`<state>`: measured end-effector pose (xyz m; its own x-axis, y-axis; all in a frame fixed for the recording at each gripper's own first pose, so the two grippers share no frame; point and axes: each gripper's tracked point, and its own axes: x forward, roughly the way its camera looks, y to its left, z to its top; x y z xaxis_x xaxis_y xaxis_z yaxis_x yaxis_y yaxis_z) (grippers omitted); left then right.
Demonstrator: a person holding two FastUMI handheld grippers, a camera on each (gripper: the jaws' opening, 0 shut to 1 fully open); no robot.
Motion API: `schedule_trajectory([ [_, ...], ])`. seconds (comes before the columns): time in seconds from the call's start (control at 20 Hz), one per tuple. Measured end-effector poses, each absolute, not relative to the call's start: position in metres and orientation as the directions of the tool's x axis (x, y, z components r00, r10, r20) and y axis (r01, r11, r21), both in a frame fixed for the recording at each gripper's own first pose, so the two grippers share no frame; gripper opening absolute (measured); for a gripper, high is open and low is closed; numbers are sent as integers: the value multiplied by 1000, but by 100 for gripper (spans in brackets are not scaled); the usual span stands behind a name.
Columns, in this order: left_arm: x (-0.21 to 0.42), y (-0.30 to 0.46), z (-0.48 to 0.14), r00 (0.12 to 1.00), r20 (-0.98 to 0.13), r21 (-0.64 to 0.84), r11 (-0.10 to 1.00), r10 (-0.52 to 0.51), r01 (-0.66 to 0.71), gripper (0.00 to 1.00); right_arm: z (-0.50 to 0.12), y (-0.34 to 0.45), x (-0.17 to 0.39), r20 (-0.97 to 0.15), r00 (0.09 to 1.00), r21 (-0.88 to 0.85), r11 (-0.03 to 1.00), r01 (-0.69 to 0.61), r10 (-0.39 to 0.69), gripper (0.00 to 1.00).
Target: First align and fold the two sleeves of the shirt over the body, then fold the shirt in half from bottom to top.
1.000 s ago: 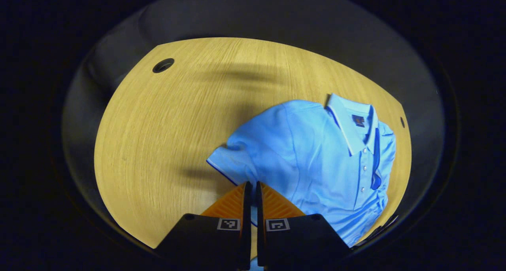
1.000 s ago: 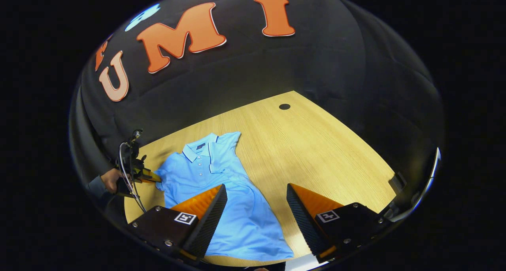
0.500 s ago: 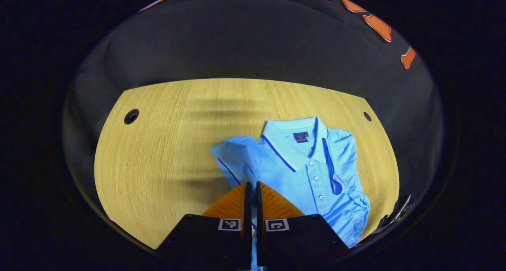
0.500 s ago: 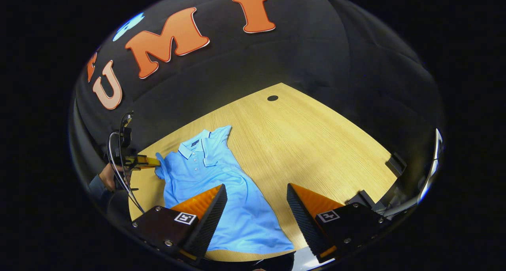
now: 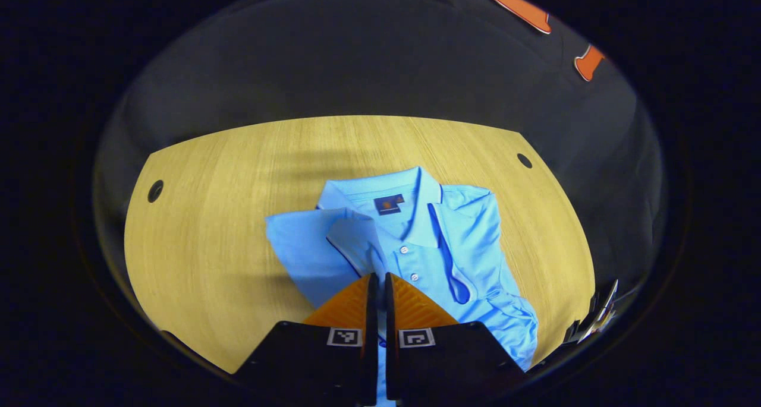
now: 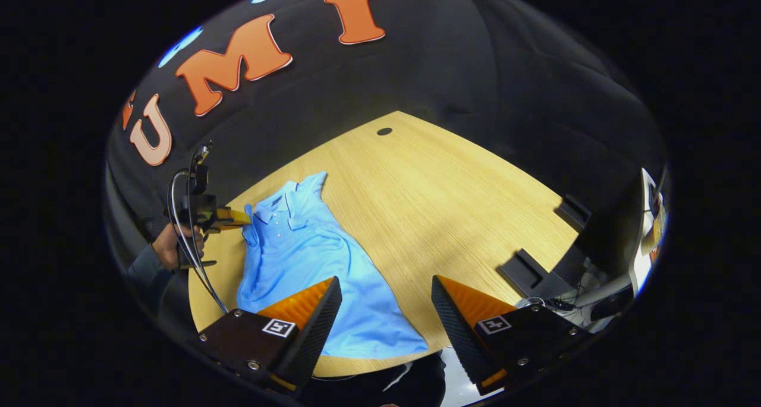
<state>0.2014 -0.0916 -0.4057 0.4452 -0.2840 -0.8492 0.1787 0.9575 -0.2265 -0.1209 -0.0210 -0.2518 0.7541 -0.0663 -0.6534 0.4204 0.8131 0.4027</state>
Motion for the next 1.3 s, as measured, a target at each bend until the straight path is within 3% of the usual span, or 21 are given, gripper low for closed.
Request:
schedule_trajectory([
  [0.1,198,-118,-404,426,-826,-308,928,-370,210,13,-256,-25,-129,-658,748,406,798,445,-82,95],
  [0.2,188,-142,-389,406,-780,-414,879,-476,236,45,-258,-23,-130,-666,743,410,798,442,-69,95],
  [0.3,178,-144,-374,426,-748,-442,861,-509,251,86,-256,-24,-127,-659,750,403,818,411,-52,95],
  [0.45,159,-119,-356,472,-755,-357,889,-456,287,100,-253,-21,-113,-645,764,396,856,332,3,95],
  [0.65,114,-89,-332,535,-752,-322,923,-384,211,96,-255,-21,-99,-633,770,375,900,222,74,96],
  [0.8,74,-68,-326,565,-756,-298,943,-330,150,99,-257,-13,-91,-623,769,383,912,145,140,95],
  [1.3,-72,-19,-344,534,-829,-190,982,-168,14,99,-305,15,-112,-689,666,296,949,-104,288,97],
])
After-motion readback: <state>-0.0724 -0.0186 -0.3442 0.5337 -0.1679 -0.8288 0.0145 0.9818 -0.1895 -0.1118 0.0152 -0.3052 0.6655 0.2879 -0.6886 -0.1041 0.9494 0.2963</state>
